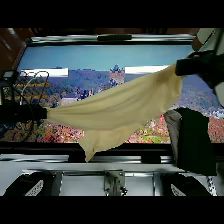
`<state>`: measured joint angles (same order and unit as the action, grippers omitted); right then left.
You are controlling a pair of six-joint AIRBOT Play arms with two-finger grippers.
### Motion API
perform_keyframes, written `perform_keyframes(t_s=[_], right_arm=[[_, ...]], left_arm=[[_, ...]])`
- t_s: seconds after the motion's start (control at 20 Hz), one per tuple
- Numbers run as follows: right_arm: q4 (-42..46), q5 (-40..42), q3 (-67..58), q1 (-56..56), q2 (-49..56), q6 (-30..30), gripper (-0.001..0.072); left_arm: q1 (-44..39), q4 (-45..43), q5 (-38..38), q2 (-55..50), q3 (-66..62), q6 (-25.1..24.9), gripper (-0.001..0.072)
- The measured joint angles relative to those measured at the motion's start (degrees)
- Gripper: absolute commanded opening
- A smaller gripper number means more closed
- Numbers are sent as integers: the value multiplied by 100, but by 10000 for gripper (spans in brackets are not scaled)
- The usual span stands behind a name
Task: Fold the shirts.
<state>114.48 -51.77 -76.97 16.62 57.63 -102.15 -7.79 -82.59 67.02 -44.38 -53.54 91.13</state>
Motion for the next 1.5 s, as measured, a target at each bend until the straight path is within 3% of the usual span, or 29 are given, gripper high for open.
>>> perform_keyframes(t_s=[0.25,0.3,0.35,0.4,0.55,0.8,1.0,1.15,1.3,1.5], right_arm=[[-262,1180,133,0,2004,-1703,94],[-560,1182,144,-4,2286,-1917,183],[-931,1158,146,-4,2516,-2055,462],[-1290,1082,146,-4,2673,-2057,545],[-2127,492,-15,-4,2750,-1340,546],[-3025,-1766,-297,-376,1950,142,546],[-3805,-2986,553,-1019,1287,485,546],[-4745,-2496,2253,-994,785,133,546],[-5751,-1298,3744,-437,540,-240,546],[-6518,260,4647,562,487,-710,546]], left_arm=[[0,758,-1410,-675,951,-92,33],[0,817,-1528,-767,1012,-173,33],[0,868,-1604,-833,1056,-267,32],[0,909,-1679,-883,1080,-356,33],[0,940,-1722,-962,1043,-538,33],[0,662,-1578,-1001,765,-634,33],[0,529,-1434,-1008,678,-656,33],[0,485,-1287,-1008,658,-671,33],[0,468,-1215,-1008,654,-671,32],[0,461,-1161,-1008,654,-673,33]])
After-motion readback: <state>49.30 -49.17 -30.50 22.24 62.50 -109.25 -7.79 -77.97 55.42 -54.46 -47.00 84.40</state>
